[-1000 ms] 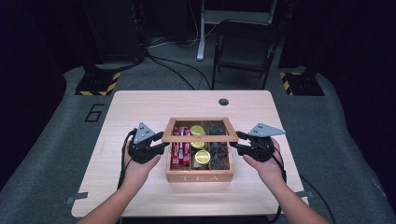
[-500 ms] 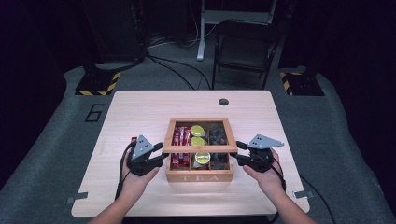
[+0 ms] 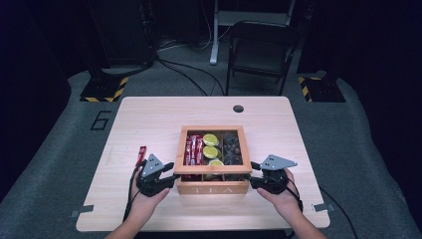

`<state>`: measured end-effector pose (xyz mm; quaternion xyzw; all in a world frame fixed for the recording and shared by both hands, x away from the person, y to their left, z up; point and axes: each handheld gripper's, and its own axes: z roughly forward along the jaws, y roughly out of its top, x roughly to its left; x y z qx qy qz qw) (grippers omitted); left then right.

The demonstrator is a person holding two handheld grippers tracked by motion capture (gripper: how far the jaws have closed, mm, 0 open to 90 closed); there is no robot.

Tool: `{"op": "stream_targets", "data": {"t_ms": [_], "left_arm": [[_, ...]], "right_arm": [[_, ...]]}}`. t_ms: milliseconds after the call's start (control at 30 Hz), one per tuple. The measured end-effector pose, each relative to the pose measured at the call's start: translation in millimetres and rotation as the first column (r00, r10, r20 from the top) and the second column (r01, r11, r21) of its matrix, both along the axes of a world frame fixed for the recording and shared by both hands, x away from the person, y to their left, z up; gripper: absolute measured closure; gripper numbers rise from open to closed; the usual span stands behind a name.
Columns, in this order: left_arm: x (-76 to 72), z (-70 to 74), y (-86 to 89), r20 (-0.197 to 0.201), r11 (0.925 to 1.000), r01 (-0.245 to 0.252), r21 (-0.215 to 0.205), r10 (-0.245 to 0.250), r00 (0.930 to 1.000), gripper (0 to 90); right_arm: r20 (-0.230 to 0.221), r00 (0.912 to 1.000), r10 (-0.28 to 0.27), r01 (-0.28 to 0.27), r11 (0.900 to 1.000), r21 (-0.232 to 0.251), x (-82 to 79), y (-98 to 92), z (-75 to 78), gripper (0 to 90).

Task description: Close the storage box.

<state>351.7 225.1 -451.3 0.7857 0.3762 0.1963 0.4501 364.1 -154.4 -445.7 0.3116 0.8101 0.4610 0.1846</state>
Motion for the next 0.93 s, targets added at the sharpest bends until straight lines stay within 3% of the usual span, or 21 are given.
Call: {"op": "stream_targets", "data": {"t_ms": [267,300,367,533,733,833,933], "left_arm": [[-1.9,-7.2,3.1,-0.029,1.0000,0.007,0.001,-0.007,0.9995,49.8],[-1.9,-8.6,2.9,-0.019,1.0000,0.005,0.001,-0.004,0.9998,49.3],[-2.4,-10.2,2.5,-0.037,0.9994,0.033,-0.012,-0.034,0.9988,45.7],[-5.0,-12.7,-4.3,-0.036,0.9966,0.077,0.028,-0.076,0.9964,43.1],[-6.3,-15.2,-6.4,-0.031,0.9977,0.063,0.024,-0.062,0.9976,42.6],[-8.1,-15.6,-6.5,-0.033,0.9974,0.061,0.039,-0.059,0.9977,37.7],[-7.0,-17.4,-6.8,-0.070,0.9953,0.076,0.060,-0.072,0.9949,32.6]], "right_arm": [[-0.021,0.9998,0.001,-0.002,1.000,-0.009,-2.7,2.3,-7.0,49.3],[-0.025,0.9997,0.000,0.000,1.000,-0.014,-3.1,2.8,-7.7,49.0],[-0.030,0.9996,0.004,-0.004,1.000,-0.016,-3.0,3.7,-9.7,48.4],[-0.047,0.9987,0.019,-0.021,0.999,-0.047,-3.2,6.3,-17.5,46.8],[-0.074,0.9971,0.018,-0.020,1.000,-0.017,-3.2,5.6,-18.6,44.9],[-0.085,0.9962,0.019,-0.021,1.000,-0.023,-4.6,4.3,-17.8,38.2],[-0.105,0.9942,0.025,-0.029,0.999,-0.034,-5.7,2.1,-17.6,34.3]]}}
